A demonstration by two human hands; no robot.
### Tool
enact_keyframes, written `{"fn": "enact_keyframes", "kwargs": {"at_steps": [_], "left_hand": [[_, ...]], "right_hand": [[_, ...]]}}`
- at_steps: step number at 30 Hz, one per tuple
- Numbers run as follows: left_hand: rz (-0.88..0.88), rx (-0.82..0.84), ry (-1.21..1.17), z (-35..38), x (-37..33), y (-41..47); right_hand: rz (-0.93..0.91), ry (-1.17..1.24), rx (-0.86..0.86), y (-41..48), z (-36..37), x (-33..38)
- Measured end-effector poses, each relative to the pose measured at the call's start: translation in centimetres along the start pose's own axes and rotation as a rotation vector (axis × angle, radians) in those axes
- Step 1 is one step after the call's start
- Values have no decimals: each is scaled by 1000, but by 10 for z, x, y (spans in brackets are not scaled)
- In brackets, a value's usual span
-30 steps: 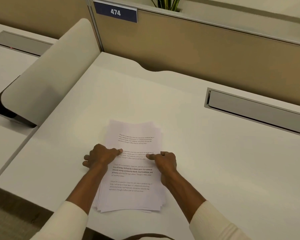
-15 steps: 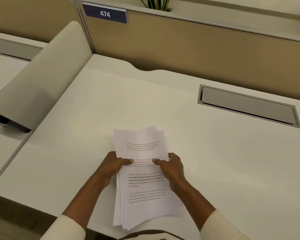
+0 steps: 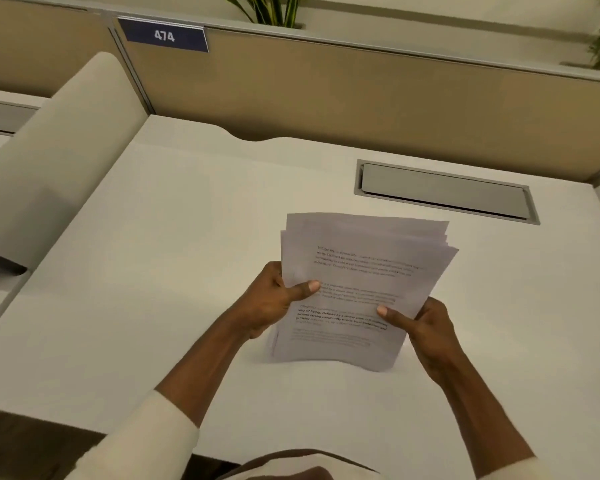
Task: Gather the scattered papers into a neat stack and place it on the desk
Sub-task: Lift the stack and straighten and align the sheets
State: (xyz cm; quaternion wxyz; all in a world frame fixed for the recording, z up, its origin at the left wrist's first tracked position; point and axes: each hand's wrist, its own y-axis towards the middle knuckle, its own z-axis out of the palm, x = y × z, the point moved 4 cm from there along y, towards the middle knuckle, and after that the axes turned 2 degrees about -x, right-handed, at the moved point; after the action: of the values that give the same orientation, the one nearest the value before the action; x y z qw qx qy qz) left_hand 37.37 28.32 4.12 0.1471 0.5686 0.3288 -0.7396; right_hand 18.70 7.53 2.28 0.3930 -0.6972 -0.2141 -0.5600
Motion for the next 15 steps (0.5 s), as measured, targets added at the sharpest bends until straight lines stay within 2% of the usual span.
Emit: {"fn": "enact_keyframes", "kwargs": {"at_steps": [7,10,15], "left_hand": [[268,-186,48,64,-51,22],[340,-254,63,88,-51,30],[296,-346,76,115,-20,48]], "right_hand": [[-296,-33,-221,-1,-51,54],[-317,3,-240,2,-70,50],[-262,59,-270,10,-87,21]]}}
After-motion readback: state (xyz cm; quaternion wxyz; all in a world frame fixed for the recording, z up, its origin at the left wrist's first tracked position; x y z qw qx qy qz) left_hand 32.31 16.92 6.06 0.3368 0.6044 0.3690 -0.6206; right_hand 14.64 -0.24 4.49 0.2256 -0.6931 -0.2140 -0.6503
